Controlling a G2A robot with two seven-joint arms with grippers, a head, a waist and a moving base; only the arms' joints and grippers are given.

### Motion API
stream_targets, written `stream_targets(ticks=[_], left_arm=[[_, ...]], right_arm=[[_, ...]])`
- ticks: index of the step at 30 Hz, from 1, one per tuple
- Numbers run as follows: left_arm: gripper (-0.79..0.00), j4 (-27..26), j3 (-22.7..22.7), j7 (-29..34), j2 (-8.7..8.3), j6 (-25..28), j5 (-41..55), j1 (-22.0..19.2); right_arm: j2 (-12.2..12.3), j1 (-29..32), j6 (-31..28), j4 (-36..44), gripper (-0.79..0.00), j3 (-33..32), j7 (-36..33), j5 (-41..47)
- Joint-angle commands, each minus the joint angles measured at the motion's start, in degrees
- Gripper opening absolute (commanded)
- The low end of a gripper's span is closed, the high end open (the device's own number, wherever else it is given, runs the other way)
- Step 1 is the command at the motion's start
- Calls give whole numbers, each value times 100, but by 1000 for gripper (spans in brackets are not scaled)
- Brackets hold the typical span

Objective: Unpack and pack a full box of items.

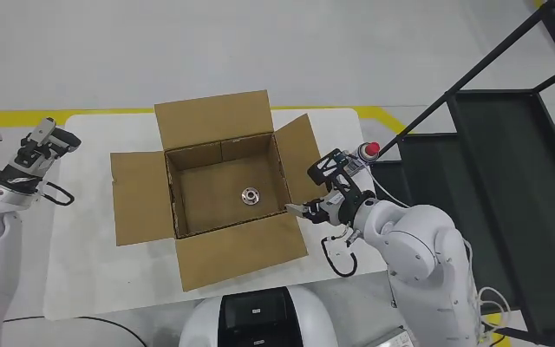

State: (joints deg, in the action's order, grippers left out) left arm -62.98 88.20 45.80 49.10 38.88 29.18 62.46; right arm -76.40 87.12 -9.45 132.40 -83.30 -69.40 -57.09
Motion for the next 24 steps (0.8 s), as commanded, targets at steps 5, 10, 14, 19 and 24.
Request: stream_targets(ticks=[5,10,14,19,24], left_arm=[[0,0,0,0,0,0,0,0],[0,0,0,0,0,0,0,0],[0,0,0,0,0,0,0,0],[0,0,0,0,0,0,0,0],[0,0,0,0,0,0,0,0]], right_arm=[[33,144,34,55,0,-350,205,79],[93,637,220,70,0,-1444,490,387],[132,964,249,-249,0,-2135,689,587],[178,1045,230,-960,0,-2422,795,632],[226,935,117,-1568,0,-2275,828,412]])
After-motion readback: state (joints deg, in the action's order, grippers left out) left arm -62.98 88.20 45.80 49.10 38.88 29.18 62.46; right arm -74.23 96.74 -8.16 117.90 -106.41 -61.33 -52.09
